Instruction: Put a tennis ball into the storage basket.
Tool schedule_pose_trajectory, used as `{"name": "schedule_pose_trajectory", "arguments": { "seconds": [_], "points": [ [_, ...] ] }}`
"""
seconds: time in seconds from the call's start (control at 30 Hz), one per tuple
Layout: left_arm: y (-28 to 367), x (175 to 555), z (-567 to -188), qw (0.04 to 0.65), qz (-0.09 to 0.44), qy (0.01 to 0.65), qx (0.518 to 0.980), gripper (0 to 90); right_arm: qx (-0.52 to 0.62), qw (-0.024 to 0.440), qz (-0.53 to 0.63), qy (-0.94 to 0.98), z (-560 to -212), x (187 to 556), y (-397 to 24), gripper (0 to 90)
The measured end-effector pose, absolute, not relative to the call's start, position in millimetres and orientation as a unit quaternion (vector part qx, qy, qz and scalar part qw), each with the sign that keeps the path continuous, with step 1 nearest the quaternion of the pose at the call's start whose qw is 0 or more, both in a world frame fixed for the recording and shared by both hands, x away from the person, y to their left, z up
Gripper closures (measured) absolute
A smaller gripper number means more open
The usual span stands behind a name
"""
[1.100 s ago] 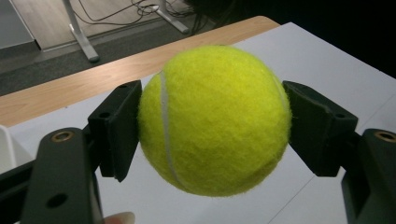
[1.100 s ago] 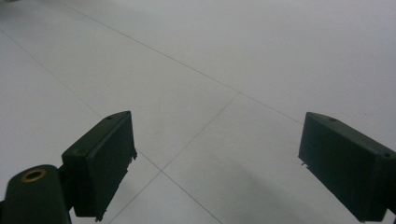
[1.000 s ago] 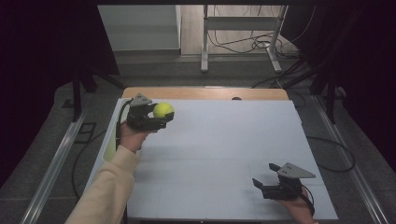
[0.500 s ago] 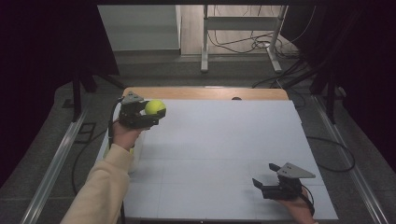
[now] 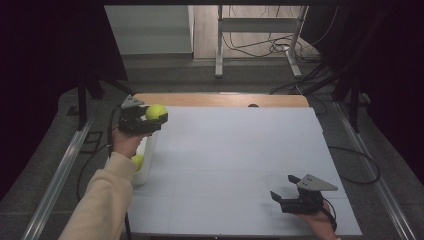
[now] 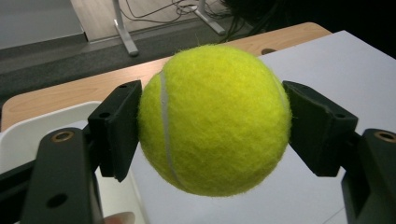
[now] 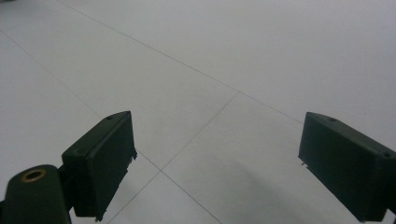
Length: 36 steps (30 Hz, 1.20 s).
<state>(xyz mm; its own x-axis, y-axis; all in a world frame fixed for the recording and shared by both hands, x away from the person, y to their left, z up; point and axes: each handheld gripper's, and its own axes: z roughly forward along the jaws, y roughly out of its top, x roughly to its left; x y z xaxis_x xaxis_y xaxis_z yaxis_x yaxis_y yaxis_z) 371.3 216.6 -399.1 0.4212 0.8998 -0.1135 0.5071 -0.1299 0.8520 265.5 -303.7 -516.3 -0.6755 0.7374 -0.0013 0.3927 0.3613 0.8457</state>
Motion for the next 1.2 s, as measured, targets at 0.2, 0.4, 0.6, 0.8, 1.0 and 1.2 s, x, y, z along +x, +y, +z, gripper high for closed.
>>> {"name": "schedule_pose_trajectory", "arguments": {
  "seconds": [0.2, 0.4, 0.6, 0.8, 1.0, 1.2],
  "points": [
    [225.4, 372.7, -399.2, 0.438, 0.226, 0.500, 0.712, 25.8, 0.353, 0.194, 0.441, 0.802, -516.4, 265.5, -303.6, 11.2],
    [235.6, 374.2, -398.8, 0.433, 0.230, 0.511, 0.706, 25.8, 0.353, 0.194, 0.441, 0.802, -516.4, 265.7, -303.8, 11.2],
    [242.7, 376.8, -400.5, 0.424, 0.232, 0.521, 0.703, 25.8, 0.353, 0.194, 0.442, 0.801, -516.6, 265.9, -304.0, 11.2],
    [250.4, 382.8, -403.9, 0.411, 0.235, 0.534, 0.700, 25.8, 0.355, 0.195, 0.441, 0.801, -516.6, 266.1, -304.7, 11.1],
    [255.5, 392.6, -409.6, 0.396, 0.236, 0.545, 0.701, 25.8, 0.355, 0.196, 0.443, 0.800, -516.5, 265.7, -304.9, 11.2],
    [257.7, 399.1, -412.7, 0.382, 0.240, 0.550, 0.703, 25.8, 0.355, 0.195, 0.442, 0.800, -516.9, 266.2, -305.2, 11.2]
  ]
}}
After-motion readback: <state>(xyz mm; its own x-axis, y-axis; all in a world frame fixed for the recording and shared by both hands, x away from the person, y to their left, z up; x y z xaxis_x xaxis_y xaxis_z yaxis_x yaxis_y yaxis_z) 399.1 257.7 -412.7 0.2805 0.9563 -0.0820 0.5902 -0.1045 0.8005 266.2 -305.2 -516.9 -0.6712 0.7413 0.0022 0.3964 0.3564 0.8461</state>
